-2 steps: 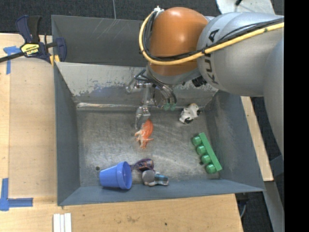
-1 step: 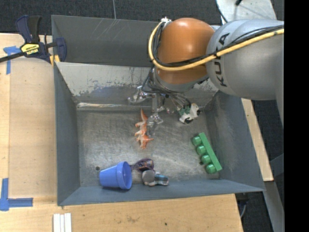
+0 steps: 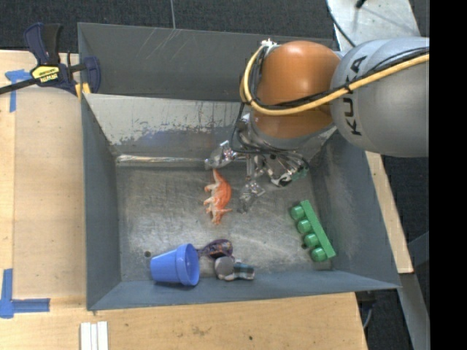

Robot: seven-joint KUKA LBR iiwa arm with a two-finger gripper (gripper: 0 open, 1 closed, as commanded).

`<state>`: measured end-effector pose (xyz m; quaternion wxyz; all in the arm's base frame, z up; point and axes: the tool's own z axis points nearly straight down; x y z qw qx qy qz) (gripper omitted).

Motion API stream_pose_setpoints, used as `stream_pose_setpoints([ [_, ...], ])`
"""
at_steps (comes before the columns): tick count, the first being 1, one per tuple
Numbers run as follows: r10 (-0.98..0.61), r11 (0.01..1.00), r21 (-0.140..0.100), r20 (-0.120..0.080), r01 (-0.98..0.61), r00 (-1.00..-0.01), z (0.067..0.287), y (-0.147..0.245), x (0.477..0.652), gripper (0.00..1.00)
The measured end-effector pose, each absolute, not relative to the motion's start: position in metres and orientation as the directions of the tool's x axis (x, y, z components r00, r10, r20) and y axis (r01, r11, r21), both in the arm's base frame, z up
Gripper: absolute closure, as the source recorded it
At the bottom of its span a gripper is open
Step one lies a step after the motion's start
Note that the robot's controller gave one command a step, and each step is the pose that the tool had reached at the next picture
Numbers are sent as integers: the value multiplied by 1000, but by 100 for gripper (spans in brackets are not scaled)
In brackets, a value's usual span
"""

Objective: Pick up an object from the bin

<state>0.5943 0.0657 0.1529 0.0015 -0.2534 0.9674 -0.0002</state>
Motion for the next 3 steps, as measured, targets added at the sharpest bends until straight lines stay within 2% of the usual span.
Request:
stream_pose_setpoints([
  [1, -693, 721, -3, -4, -693, -721, 107, 62, 602, 0],
  [2, -830, 558, -5, -6, -830, -558, 76, 76, 613, 100],
  [3, -830, 558, -5, -6, -830, -558, 76, 76, 613, 100],
])
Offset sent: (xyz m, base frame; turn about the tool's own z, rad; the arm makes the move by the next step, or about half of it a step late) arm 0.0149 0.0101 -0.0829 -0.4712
